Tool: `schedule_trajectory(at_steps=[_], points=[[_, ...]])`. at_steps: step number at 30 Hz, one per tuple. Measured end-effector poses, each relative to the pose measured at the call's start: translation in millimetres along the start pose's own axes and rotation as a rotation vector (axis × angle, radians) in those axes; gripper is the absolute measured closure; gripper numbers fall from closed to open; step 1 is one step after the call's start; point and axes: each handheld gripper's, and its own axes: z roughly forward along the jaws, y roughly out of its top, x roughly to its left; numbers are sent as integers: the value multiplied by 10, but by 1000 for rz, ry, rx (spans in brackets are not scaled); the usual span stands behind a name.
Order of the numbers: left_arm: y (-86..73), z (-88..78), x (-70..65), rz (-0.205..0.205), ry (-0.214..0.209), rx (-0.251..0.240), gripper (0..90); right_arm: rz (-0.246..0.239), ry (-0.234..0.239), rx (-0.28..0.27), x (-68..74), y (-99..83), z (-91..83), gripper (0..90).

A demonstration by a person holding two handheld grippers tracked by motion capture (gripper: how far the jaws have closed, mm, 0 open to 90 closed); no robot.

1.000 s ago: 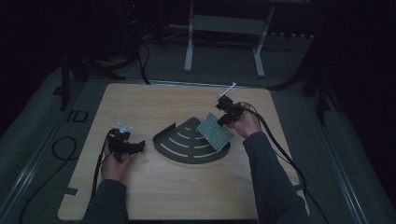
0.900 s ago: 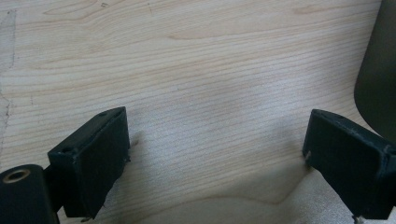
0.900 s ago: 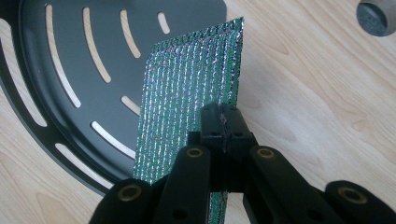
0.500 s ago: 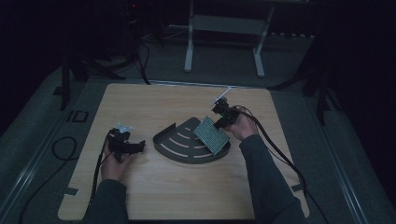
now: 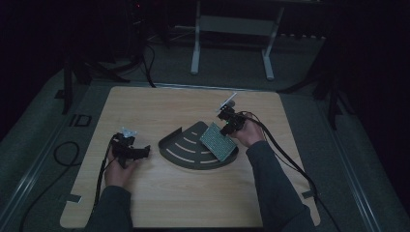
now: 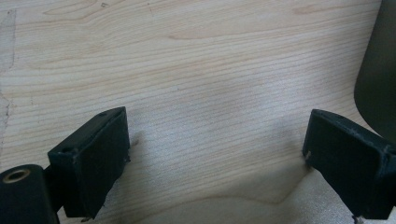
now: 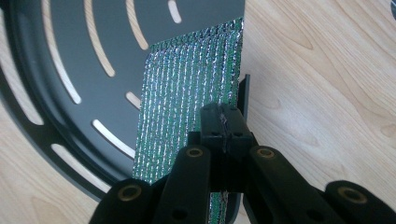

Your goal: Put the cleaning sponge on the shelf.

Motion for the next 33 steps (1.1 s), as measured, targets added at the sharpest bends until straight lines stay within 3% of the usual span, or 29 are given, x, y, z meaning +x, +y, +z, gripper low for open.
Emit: schedule_trajectory(at_steps=[18,27,33], points=[[0,1,-2,-3,-1,0,79,4,-19,22,13,-62,102,896],[0,1,-1,-2,-1,0,79,-46,-61,31,47,-62,160,891],[0,1,-2,-3,-1,0,79,-40,-67,37,49,-61,178,885]])
